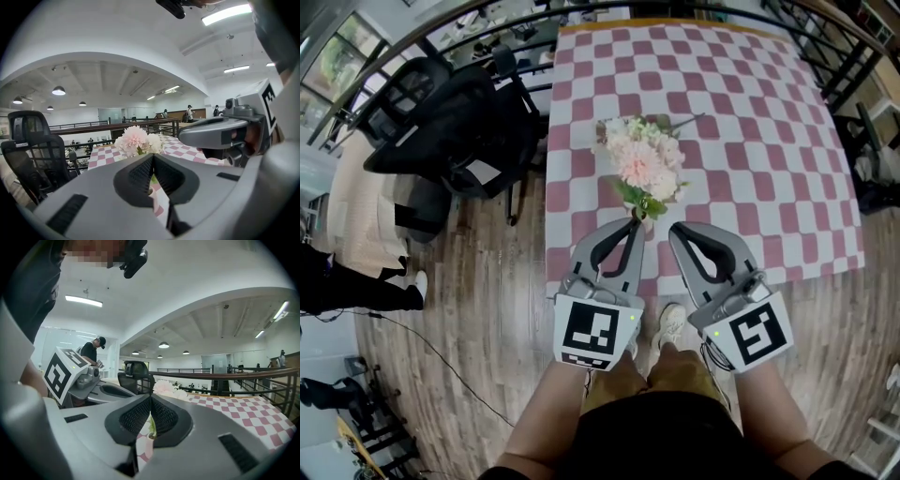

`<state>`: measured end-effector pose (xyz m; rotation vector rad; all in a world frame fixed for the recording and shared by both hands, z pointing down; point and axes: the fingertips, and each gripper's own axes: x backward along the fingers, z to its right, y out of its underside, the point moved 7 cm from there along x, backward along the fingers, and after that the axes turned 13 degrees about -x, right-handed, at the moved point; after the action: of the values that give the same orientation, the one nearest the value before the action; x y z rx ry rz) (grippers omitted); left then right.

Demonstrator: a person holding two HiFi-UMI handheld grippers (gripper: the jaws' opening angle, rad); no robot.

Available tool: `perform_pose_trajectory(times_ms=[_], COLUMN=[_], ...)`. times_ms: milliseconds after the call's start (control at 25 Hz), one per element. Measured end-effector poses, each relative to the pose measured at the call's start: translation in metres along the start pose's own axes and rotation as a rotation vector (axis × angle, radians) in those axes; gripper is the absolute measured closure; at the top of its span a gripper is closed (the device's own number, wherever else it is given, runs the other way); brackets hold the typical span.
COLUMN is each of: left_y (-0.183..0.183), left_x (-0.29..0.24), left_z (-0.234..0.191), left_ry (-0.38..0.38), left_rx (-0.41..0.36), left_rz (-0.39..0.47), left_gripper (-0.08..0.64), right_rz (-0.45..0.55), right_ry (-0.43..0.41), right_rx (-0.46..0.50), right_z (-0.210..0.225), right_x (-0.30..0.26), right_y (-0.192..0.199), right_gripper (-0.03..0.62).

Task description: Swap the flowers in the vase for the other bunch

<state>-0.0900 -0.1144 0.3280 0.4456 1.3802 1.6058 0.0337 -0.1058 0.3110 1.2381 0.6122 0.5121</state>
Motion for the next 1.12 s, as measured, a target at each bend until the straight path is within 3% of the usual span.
perform_pose_trajectory(times_ms=[480, 1120], left_y=[-0.025, -0.047], left_x=[0.01, 0.029], left_z=[-0.008, -0.026], left_ry=[0.016, -0.001], left_rx=[-0.045, -0.083], left_rz=[0.035, 0.088], left_gripper=[0.551, 0.551], right_rz=[0.09, 0.113], right_ry=[-0.01, 0.006], right_rx=[0.037, 0.105], right_z=[-0.017, -0.019], right_x=[-0.001, 0.007], right_y=[-0.035, -0.071], right_gripper=[0.558, 0.558])
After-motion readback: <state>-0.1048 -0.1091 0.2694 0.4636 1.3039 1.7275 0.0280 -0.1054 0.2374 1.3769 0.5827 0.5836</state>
